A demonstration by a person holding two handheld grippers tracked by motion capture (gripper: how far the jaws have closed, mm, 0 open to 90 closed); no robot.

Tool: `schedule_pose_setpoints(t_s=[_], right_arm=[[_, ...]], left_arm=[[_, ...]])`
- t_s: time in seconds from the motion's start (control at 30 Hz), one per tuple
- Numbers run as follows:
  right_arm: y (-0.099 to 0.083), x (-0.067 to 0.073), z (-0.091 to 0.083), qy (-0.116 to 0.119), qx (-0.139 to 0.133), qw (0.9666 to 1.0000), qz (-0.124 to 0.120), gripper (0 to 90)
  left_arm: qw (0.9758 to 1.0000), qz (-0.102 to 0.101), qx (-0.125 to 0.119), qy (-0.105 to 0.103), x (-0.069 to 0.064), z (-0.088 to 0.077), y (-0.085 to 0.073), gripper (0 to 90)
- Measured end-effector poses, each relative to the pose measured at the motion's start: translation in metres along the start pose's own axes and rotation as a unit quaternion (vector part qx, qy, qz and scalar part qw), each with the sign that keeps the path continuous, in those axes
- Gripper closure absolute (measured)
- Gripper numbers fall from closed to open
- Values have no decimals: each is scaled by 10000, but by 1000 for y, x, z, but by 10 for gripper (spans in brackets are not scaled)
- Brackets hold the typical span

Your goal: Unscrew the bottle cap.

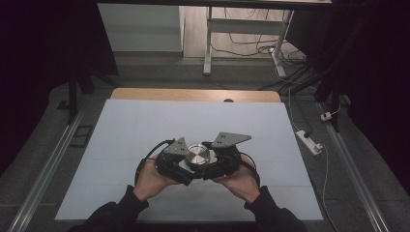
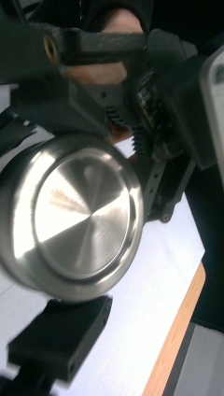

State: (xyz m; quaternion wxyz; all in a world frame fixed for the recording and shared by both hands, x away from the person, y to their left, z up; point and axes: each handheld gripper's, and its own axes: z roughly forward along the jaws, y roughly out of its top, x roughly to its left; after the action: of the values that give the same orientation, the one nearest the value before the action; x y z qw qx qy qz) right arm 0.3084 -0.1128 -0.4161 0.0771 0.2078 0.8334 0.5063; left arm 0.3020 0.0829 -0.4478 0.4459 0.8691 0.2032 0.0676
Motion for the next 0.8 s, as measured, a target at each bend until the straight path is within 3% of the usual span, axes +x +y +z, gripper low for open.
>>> schedule_pose_setpoints(t_s=[0.1,0.13,0.2,0.27,0.33,0.43,0.5,0.53,0.57,0.6,0.67,0.7,0.73,0.77,0.8], right_arm=[[0,2,-1,82,-6,9997,-221,189],[0,2,-2,203,24,9992,-331,190],[0,-1,-5,545,-7,9972,-507,190],[-1,-7,-8,959,-49,9935,-609,191],[-1,-12,-10,1392,-87,9875,-730,191],[-3,-19,-12,2078,-74,9737,-930,191],[-5,-23,-13,2370,-40,9662,-1017,190],[-7,-24,-13,2443,-20,9641,-1037,189],[-8,-25,-14,2440,12,9643,-1028,187],[-8,-25,-14,2360,43,9665,-1006,180],[-6,-25,-16,2058,50,9748,-860,118],[-4,-26,-18,1928,27,9783,-756,94],[-1,-26,-20,1746,-10,9826,-631,85],[1,-26,-22,1528,-24,9868,-541,65],[2,-25,-23,1328,-51,9901,-445,64]], left_arm=[[9995,220,86,-226,-1,0,0,155],[9995,220,86,-226,-1,0,0,155],[9974,441,58,-563,-1,-2,0,155],[9956,560,31,-753,-2,-4,1,155],[9929,684,-8,-969,-3,-4,2,155],[9880,859,-3,-1284,-7,-2,2,155],[9868,918,47,-1334,-10,2,2,155],[9868,918,47,-1334,-10,2,2,155],[9881,911,118,-1232,-10,4,2,155],[9895,852,130,-1163,-9,5,1,155],[9908,791,131,-1091,-8,5,0,155],[9939,648,130,-886,-4,4,-1,155],[9939,648,130,-886,-4,4,-1,155],[9964,458,81,-706,0,2,-2,155],[9974,386,68,-604,2,1,-2,155]])
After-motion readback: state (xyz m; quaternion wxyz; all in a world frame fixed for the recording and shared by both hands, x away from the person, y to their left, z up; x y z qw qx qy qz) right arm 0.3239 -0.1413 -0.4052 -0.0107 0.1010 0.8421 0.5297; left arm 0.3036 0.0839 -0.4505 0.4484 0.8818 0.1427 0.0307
